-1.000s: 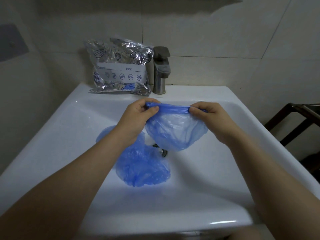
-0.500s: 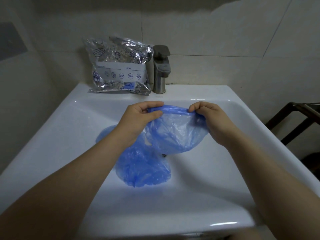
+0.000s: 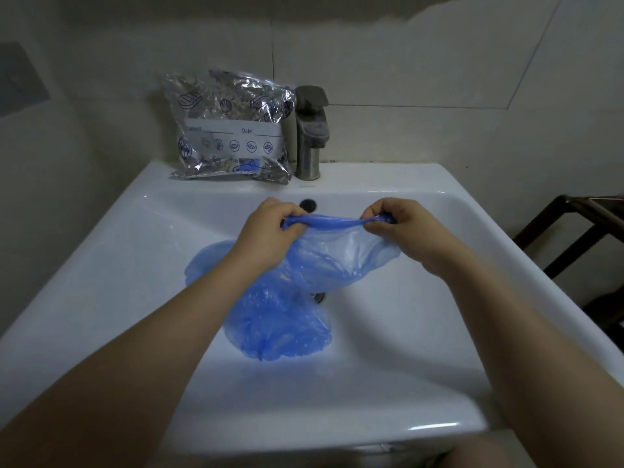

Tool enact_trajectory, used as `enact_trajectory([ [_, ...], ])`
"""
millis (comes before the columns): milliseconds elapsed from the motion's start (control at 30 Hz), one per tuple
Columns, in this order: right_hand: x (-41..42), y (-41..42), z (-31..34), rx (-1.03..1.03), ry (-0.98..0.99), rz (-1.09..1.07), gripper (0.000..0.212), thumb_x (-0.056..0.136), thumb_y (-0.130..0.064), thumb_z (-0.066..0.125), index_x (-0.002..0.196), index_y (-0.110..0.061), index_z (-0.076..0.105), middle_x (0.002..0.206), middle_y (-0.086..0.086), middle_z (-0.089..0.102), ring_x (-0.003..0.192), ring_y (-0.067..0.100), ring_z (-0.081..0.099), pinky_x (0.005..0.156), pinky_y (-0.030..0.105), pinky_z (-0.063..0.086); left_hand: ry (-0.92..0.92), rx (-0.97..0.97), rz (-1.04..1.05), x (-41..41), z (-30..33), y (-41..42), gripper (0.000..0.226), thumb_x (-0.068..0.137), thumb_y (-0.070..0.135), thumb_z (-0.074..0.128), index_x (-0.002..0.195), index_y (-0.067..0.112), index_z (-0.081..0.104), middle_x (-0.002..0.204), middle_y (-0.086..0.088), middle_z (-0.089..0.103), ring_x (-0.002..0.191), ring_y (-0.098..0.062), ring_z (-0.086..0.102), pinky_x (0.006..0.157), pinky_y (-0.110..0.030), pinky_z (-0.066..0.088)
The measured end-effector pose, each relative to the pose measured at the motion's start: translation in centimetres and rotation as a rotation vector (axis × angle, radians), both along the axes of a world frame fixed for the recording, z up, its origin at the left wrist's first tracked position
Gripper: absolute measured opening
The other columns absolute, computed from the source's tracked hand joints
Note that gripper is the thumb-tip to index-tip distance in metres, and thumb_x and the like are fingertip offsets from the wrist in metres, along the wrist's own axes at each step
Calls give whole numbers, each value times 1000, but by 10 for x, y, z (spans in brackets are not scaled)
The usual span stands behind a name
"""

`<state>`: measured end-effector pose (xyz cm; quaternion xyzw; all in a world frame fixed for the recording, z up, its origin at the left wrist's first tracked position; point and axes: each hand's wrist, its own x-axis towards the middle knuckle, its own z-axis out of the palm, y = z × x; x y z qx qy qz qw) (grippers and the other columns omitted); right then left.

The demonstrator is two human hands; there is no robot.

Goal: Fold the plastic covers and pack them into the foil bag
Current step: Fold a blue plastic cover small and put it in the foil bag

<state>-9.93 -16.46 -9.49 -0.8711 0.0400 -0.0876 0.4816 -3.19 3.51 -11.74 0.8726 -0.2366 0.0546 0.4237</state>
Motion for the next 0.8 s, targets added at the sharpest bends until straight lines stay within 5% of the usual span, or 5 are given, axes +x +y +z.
enact_trajectory([
  [167, -3, -14, 4, 169, 35, 25, 18, 87, -9, 62, 71, -16, 64, 62, -4, 60, 53, 4, 54, 55, 15, 43, 164, -221, -132, -6, 7, 6, 13, 90, 9, 59, 89, 22, 61, 81, 11, 58, 69, 4, 55, 70, -13, 42],
  [300, -4, -22, 6, 339, 34, 58, 19, 88, -4, 58, 71, -13, 64, 59, -4, 61, 53, 7, 54, 53, 15, 43, 326, -458, -282, -15, 13, 2, 24, 94, 3, 49, 99, 25, 57, 83, 5, 64, 70, 0, 63, 68, -15, 51],
  [433, -4, -23, 9, 498, 34, 88, 18, 90, -1, 51, 85, -14, 62, 63, -2, 63, 54, 8, 57, 51, 16, 47, 314, -468, -313, -14, 14, 1, 34, 94, -3, 42, 90, 19, 67, 87, 16, 70, 78, 0, 63, 76, -12, 49],
  [633, -4, -11, 10, 515, 73, 62, 29, 94, 3, 42, 74, -13, 58, 71, 5, 60, 55, 12, 56, 49, 16, 47, 360, -626, -160, -17, 18, -7, 28, 90, -1, 50, 75, 17, 65, 63, 17, 65, 61, 5, 58, 59, -6, 43],
  [800, -1, -3, 7, 466, 141, -80, 36, 93, -1, 39, 70, -10, 64, 62, 3, 63, 61, 16, 56, 52, 19, 49, 405, -541, -199, -18, 14, -5, 22, 82, 1, 66, 85, 23, 68, 84, 9, 67, 76, -7, 62, 74, -20, 54],
])
